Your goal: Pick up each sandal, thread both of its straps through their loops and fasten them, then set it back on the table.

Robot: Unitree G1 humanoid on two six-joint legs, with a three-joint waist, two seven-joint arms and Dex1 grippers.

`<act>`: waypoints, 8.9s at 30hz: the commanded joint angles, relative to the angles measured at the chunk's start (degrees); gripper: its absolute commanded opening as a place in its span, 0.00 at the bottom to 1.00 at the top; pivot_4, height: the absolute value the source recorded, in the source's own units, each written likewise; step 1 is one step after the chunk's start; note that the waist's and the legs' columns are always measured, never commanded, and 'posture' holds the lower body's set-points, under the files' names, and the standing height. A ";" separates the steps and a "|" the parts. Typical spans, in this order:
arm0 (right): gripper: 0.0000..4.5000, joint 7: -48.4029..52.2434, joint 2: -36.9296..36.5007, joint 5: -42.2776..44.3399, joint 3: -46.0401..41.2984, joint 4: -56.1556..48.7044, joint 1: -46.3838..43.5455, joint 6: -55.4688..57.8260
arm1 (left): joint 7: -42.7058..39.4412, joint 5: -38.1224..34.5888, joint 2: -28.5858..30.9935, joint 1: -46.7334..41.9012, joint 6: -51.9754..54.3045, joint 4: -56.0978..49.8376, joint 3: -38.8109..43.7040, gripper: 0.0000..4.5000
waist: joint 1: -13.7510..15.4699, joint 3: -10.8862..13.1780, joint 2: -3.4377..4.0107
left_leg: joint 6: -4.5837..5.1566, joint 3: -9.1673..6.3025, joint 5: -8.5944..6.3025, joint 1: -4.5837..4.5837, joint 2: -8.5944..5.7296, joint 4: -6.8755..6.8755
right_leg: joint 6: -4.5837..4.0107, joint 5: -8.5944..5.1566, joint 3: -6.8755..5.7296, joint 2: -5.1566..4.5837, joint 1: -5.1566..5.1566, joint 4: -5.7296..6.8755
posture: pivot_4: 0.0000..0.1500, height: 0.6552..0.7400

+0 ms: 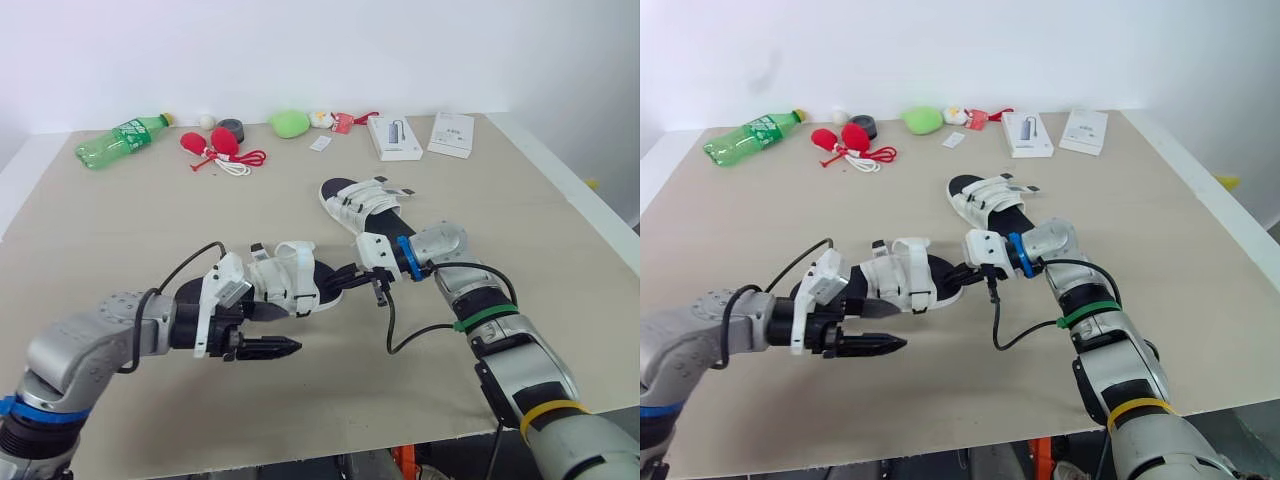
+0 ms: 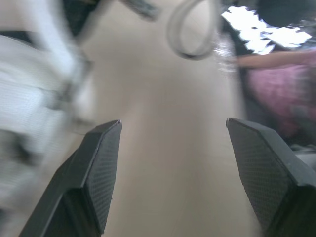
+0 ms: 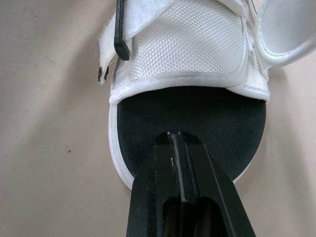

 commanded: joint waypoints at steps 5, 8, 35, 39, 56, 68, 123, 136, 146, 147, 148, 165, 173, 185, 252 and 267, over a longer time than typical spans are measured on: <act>0.00 0.61 -0.14 -0.58 0.58 0.07 -0.37 0.16 | 5.22 6.28 -3.11 4.04 -8.01 -1.74 -1.51 0.77 | 0.04 -0.01 0.00 | 0.01 0.00 0.00 0.01 0.00 0.00 | -0.01 0.01 -0.01 0.00 0.00 0.00 | 1.00 1.00; 0.00 0.59 0.02 -0.63 0.66 0.07 -0.25 0.12 | 5.58 7.40 -3.70 4.69 -9.43 -1.11 -2.51 0.77 | 0.04 -0.01 0.00 | 0.01 0.00 0.00 0.01 0.00 0.02 | -0.01 0.02 0.00 -0.01 0.01 0.00 | 1.00 1.00; 0.00 0.30 -0.54 -0.70 0.39 -0.45 -0.11 0.42 | 2.85 7.42 -10.30 0.04 -9.58 6.46 -7.21 0.28 | 0.05 -0.01 0.00 | 0.01 0.00 0.00 0.01 -0.02 0.06 | 0.02 0.04 -0.01 -0.01 0.03 0.00 | 1.00 1.00; 0.00 0.28 -0.62 -0.72 0.42 -0.62 0.07 0.35 | 2.38 6.02 -9.88 0.41 -8.49 6.36 -6.36 0.01 | 0.05 -0.01 0.00 | 0.01 0.00 0.01 0.01 -0.02 0.06 | 0.02 0.04 -0.01 -0.01 0.04 0.00 | 1.00 1.00; 0.00 0.21 -0.72 -0.70 0.55 -0.81 0.58 0.13 | -9.73 1.56 1.84 6.18 -10.34 -5.02 -7.99 0.01 | 0.04 0.00 0.00 | 0.00 0.00 0.00 -0.02 -0.01 0.04 | -0.01 0.01 -0.01 -0.02 -0.01 -0.01 | 1.00 1.00; 0.00 0.33 -0.50 -0.89 0.76 -0.36 0.17 -0.08 | -15.16 3.63 8.84 4.17 -13.01 -6.95 -7.03 0.73 | 0.04 0.00 0.00 | -0.01 0.01 -0.01 -0.02 -0.01 0.03 | -0.02 -0.01 -0.02 -0.02 -0.03 -0.02 | 1.00 1.00; 0.00 0.47 -0.88 -1.54 0.56 0.69 -0.15 -1.03 | -16.61 43.88 -0.83 -12.64 -80.32 22.11 -22.19 0.02 | 0.19 0.02 -0.03 | 0.03 0.11 0.00 -0.02 0.01 -0.14 | 0.07 -0.01 0.17 0.05 -0.04 -0.04 | 1.00 1.00; 0.00 0.29 -0.57 -1.56 0.78 1.01 -0.34 -1.49 | -2.89 -1.98 -6.08 -19.32 -16.84 19.11 -2.95 0.02 | 0.05 0.02 -0.03 | 0.04 0.04 0.01 -0.01 -0.01 0.01 | 0.18 0.04 0.13 0.05 0.00 0.07 | 1.00 1.00; 0.00 0.24 -0.68 -1.69 0.72 1.40 -0.86 -1.57 | 1.66 1.27 -9.58 -21.70 -12.01 30.84 0.28 0.02 | 0.06 0.02 -0.03 | 0.03 0.00 0.01 -0.02 -0.02 0.01 | 0.35 0.14 0.09 0.07 0.01 0.07 | 1.00 1.00; 0.00 0.24 -0.70 -1.68 0.71 1.41 -0.89 -1.53 | 1.34 1.73 -9.87 -21.74 -12.32 31.40 0.03 0.02 | 0.06 0.02 -0.03 | 0.02 0.00 0.01 -0.02 -0.02 0.01 | 0.35 0.15 0.09 0.07 0.00 0.07 | 1.00 1.00; 0.00 0.26 -0.75 -1.68 0.69 1.41 -0.90 -1.52 | 1.04 2.13 -10.17 -21.78 -12.46 32.17 -0.18 0.02 | 0.06 0.02 -0.03 | 0.02 0.00 0.01 -0.02 -0.02 0.01 | 0.34 0.15 0.08 0.07 0.00 0.07 | 1.00 1.00; 0.00 0.13 -1.61 -1.58 0.49 0.77 -0.57 -1.05 | -3.14 20.26 -8.99 -22.79 -22.76 41.92 -7.61 0.51 | 0.09 0.02 -0.04 | -0.01 0.00 0.05 0.02 -0.04 0.06 | 0.37 0.25 0.13 0.07 0.05 0.06 | 1.00 1.00; 0.00 0.03 -1.72 -1.58 0.48 0.85 -0.43 -1.13 | 0.28 30.47 -8.75 -29.54 -42.80 47.84 -4.92 0.90 | 0.17 0.02 -0.04 | -0.02 0.00 0.06 -0.01 -0.05 0.05 | 0.39 0.26 0.12 0.07 0.03 0.05 | 1.00 1.00; 0.00 -0.44 -1.41 -1.64 0.54 0.90 -0.68 -1.05 | -12.86 10.29 -12.90 -29.40 -16.32 40.16 -2.66 0.26 | 0.02 0.02 -0.03 | -0.03 0.00 0.06 -0.05 -0.06 0.04 | 0.46 0.27 0.13 0.05 0.03 -0.01 | 1.00 1.00; 1.00 2.83 -10.87 24.87 -17.34 -24.12 10.46 27.96 | -13.26 35.37 0.97 -12.55 -69.54 40.63 -1.08 0.99 | 0.38 0.10 0.07 | 0.05 0.08 0.02 -0.22 -0.09 -0.10 | 0.39 0.08 0.08 -0.07 -0.13 -0.06 | 1.00 1.00; 1.00 1.68 -10.80 24.85 -16.81 -25.09 9.91 28.04 | -11.68 40.59 -6.51 -24.36 -76.84 58.52 -6.72 0.99 | 0.44 0.10 0.08 | 0.05 0.08 0.02 -0.30 -0.12 0.02 | 0.49 0.15 0.10 -0.07 -0.12 -0.06 | 1.00 1.00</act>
